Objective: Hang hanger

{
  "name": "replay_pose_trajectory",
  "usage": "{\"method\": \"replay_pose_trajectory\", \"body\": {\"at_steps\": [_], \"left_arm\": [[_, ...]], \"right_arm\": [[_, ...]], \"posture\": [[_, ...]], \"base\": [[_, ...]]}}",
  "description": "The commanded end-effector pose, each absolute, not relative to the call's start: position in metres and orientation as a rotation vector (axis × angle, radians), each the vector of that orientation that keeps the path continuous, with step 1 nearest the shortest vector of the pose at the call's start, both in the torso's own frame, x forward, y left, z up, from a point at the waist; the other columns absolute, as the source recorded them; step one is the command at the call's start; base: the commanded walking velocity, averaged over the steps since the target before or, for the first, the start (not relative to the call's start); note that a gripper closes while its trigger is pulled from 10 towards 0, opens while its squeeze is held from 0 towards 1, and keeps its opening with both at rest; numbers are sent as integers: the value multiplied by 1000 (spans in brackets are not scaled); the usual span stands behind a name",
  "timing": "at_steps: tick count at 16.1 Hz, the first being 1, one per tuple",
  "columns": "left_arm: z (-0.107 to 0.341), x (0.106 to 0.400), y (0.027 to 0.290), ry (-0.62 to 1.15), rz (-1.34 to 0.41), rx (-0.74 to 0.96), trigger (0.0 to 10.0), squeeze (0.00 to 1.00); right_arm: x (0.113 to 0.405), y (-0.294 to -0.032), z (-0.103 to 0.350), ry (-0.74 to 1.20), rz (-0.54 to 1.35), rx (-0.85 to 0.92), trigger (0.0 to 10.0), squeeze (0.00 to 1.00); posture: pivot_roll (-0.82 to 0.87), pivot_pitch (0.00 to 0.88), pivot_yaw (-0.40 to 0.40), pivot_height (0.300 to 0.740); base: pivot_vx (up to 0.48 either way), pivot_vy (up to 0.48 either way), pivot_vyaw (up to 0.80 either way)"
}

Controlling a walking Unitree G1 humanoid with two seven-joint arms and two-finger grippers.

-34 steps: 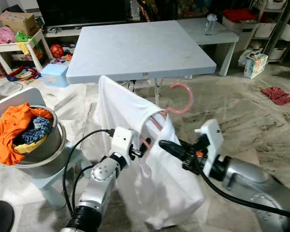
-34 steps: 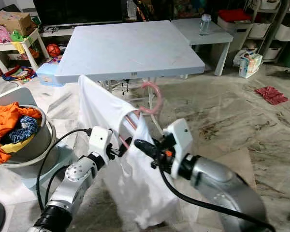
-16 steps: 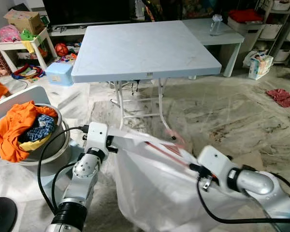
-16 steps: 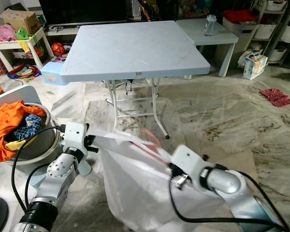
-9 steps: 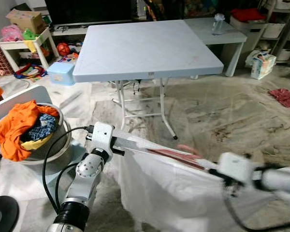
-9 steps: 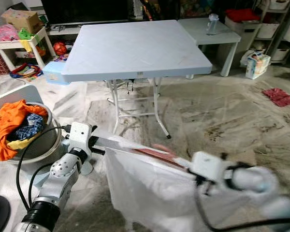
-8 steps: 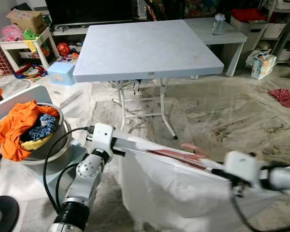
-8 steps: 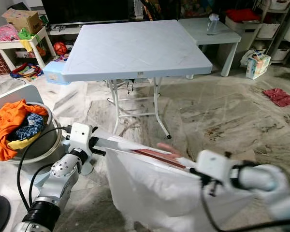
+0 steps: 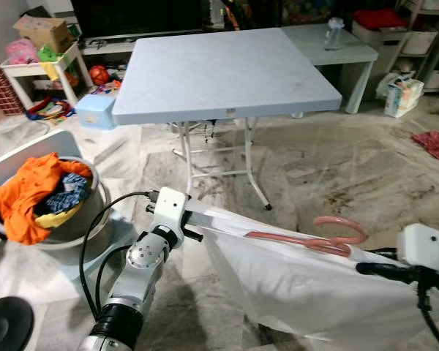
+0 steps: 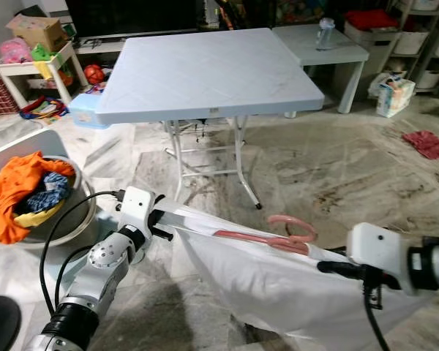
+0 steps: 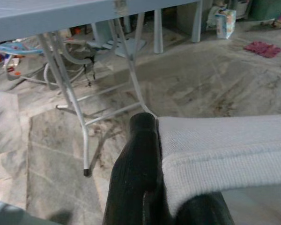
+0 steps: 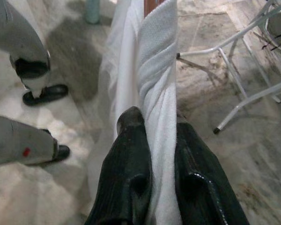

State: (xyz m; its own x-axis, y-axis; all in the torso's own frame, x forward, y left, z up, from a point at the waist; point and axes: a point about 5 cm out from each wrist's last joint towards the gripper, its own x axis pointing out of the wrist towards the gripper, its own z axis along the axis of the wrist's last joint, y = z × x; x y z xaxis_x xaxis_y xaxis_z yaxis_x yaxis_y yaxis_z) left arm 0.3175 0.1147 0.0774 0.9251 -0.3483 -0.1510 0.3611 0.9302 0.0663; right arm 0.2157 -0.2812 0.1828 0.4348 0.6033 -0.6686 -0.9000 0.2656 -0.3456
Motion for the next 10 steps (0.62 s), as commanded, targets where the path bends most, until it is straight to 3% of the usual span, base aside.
{"method": "replay_pose_trajectory", "body": {"at_steps": [1,3,4,6,7,8,9,10], "left_arm": [[77,322,158,168,-187,81,0,0],[82,323,147,138,-189,68,0,0],[85,323,138,120,-204,57,0,0],[85,320,122,118,-261,26,0,0],[83,318,120,131,-269,45,0,0],[82,318,120,131,-265,81,3961,0],[86,318,114,90,-287,147,10000,1000],[88,318,112,80,-291,145,10000,1000]], "right_arm": [[213,-309,187,576,975,-893,10000,0],[232,-304,173,515,846,-1053,10000,0],[243,-289,167,429,801,-1043,10000,0],[240,-255,158,329,906,-941,10000,0],[242,-251,158,312,905,-921,10000,0],[245,-251,159,305,890,-935,10000,0],[253,-250,158,287,849,-966,10000,0],[255,-250,158,286,836,-965,10000,0]], "posture": [[-49,50,48,740],[-48,49,45,740],[-40,49,44,740],[-28,49,44,740],[-29,48,44,740],[-31,47,44,740],[-30,44,42,740],[-30,44,42,740]], "base": [[0,0,0],[0,0,0],[0,0,0],[0,0,0],[0,0,0],[0,0,0],[0,0,0],[0,0,0]]}}
